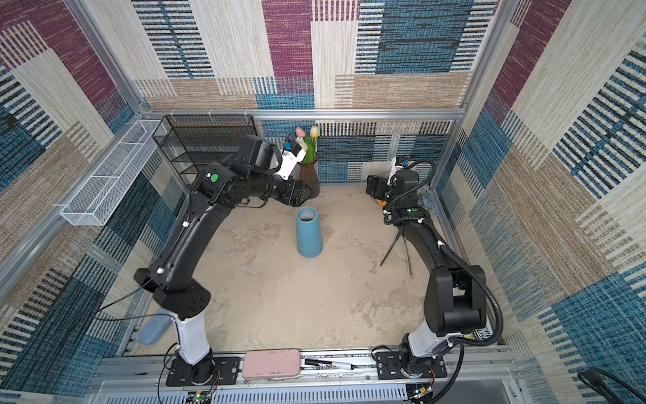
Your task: Arrange the flowers into the vase
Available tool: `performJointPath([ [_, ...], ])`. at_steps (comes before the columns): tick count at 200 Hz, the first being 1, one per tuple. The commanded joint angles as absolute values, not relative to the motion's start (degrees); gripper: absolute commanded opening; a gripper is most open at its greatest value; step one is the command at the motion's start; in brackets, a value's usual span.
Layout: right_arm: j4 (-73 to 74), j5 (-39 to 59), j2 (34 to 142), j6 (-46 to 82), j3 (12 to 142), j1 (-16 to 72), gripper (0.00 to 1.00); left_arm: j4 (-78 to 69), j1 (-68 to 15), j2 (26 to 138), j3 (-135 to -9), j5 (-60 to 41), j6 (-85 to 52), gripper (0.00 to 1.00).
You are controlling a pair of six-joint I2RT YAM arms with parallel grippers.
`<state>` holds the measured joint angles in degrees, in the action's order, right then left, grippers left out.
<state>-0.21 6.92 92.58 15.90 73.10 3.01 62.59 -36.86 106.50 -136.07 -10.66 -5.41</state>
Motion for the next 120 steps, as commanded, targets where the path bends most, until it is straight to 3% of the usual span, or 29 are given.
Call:
performJointPath([
  [1, -9.8, 8.0, 97.0, 13.8, 75.9, 0.5, 0.80, 36.1, -36.7, 92.7, -111.4, -8.8, -1.5, 0.74],
  [22, -11.8, 6.4, 99.6, 13.6, 76.1, -2.0, 0.69, 11.6, -36.1, 75.0, -83.9, -6.4, -2.7, 0.89],
  [61, -16.3, -2.9, 106.1, 9.8, 79.4, -5.2, 0.59, -9.8, -36.0, 52.1, -50.1, -1.3, 1.0, 0.91],
  [92, -16.9, -5.9, 110.5, 8.2, 79.3, -6.2, 0.49, -15.7, -36.0, 40.6, -33.3, 2.2, 3.4, 0.92],
  [120, -15.5, -6.3, 112.5, 7.9, 78.3, -6.3, 0.43, -19.3, -36.0, 38.8, -26.8, 3.3, 2.8, 0.94],
])
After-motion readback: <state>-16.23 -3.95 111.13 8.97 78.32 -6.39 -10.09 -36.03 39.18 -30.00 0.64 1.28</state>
